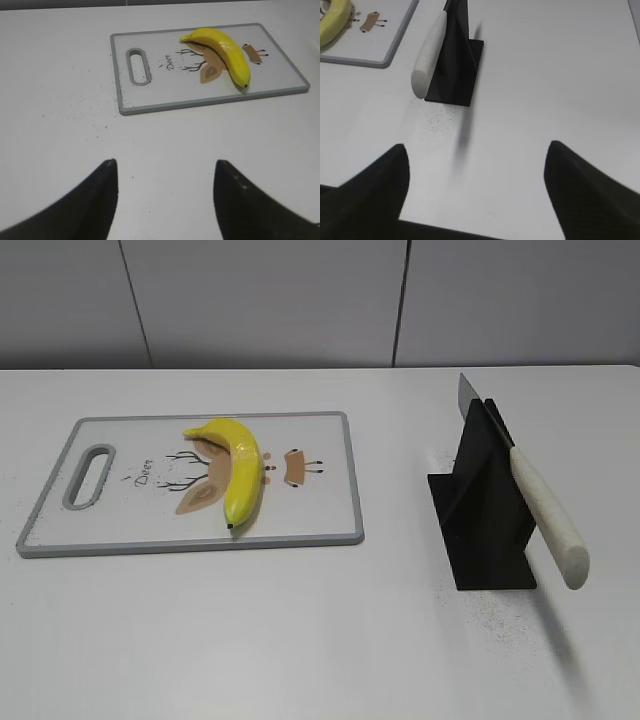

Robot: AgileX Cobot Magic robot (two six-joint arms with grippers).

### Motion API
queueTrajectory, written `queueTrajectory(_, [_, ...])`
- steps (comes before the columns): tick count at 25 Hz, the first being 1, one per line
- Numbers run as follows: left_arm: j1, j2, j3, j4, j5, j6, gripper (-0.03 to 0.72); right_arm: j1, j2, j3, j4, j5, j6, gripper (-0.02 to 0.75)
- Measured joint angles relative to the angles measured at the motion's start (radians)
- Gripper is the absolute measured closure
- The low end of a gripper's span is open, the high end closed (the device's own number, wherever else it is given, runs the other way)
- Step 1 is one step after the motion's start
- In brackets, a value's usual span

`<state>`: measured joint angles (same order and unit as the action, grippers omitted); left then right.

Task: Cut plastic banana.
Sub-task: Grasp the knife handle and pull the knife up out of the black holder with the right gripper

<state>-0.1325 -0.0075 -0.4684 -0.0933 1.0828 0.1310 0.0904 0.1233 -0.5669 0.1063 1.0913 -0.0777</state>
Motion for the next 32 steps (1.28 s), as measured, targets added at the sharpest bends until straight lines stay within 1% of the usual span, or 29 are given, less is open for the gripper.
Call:
queueTrajectory(2, [0.0, 0.0, 0.0, 0.0, 0.0, 0.0, 0.099, 0.0, 0.063, -0.045, 0.002, 0.037, 0.013, 0.113])
queueTrajectory(4, [0.0, 0.0, 0.0, 0.0, 0.0, 0.0, 0.099, 0.0, 0.151, -0.094, 0.004, 0.095, 0.039, 0.143])
queueTrajectory(6, [0.0, 0.0, 0.0, 0.0, 0.0, 0.0, 0.099, 0.0, 0.238, -0.146, 0.01, 0.119, 0.05, 0.167])
queueTrajectory(12, [0.0, 0.0, 0.0, 0.0, 0.0, 0.0, 0.099, 0.0, 0.464, -0.277, 0.086, 0.122, 0.078, 0.181])
queueTrajectory(16, [0.0, 0.0, 0.0, 0.0, 0.0, 0.0, 0.099, 0.0, 0.615, -0.345, 0.09, 0.123, 0.07, 0.186])
queueTrajectory(18, [0.0, 0.0, 0.0, 0.0, 0.0, 0.0, 0.099, 0.0, 0.681, -0.385, 0.102, 0.123, 0.069, 0.2])
queueTrajectory(23, [0.0, 0.0, 0.0, 0.0, 0.0, 0.0, 0.099, 0.003, 0.833, -0.483, 0.181, 0.123, 0.022, 0.247])
queueTrajectory(27, [0.0, 0.0, 0.0, 0.0, 0.0, 0.0, 0.099, 0.04, 0.949, -0.551, 0.185, 0.123, 0.004, 0.256])
queueTrajectory(30, [0.0, 0.0, 0.0, 0.0, 0.0, 0.0, 0.099, 0.094, 1.029, -0.597, 0.184, 0.122, 0.006, 0.262])
queueTrajectory(32, [0.0, 0.0, 0.0, 0.0, 0.0, 0.0, 0.099, 0.148, 1.076, -0.613, 0.151, 0.121, 0.037, 0.274])
